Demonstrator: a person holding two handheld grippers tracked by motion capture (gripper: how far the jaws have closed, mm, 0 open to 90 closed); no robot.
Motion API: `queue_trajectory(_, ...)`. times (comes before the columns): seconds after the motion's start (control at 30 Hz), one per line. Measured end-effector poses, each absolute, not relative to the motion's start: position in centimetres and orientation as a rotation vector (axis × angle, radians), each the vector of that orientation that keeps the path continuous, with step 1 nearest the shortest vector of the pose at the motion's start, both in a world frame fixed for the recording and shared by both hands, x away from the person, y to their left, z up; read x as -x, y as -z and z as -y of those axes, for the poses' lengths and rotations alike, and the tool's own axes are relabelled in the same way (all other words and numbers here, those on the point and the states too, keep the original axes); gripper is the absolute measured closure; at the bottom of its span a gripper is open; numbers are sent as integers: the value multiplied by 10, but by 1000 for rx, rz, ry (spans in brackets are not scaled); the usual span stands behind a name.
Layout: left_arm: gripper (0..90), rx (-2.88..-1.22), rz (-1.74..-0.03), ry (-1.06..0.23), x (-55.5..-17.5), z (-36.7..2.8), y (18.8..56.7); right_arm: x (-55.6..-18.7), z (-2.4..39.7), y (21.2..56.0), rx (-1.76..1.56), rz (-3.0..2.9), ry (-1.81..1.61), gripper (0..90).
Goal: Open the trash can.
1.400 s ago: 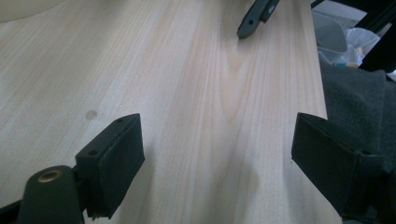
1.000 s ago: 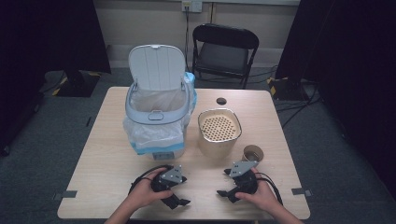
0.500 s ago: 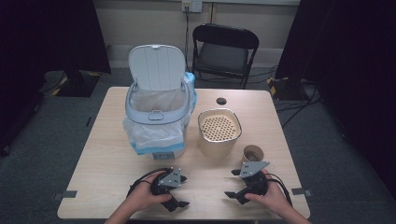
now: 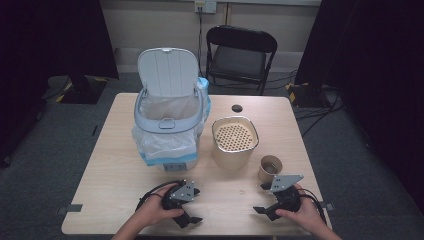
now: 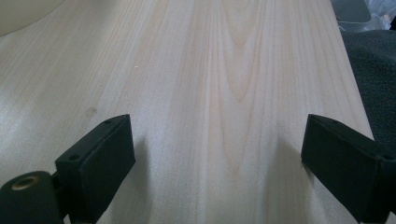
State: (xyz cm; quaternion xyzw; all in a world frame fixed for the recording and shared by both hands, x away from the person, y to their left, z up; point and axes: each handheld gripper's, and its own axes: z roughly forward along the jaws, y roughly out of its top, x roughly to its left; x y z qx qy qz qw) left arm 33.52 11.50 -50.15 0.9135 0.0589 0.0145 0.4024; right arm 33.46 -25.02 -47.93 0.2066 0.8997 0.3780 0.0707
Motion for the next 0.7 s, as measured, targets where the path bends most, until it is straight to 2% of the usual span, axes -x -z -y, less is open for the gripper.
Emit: queue_trajectory(0.7,70,-2315,-136,-26,-335,-114,502,-338,289,474,-716,-2642,-1101,149)
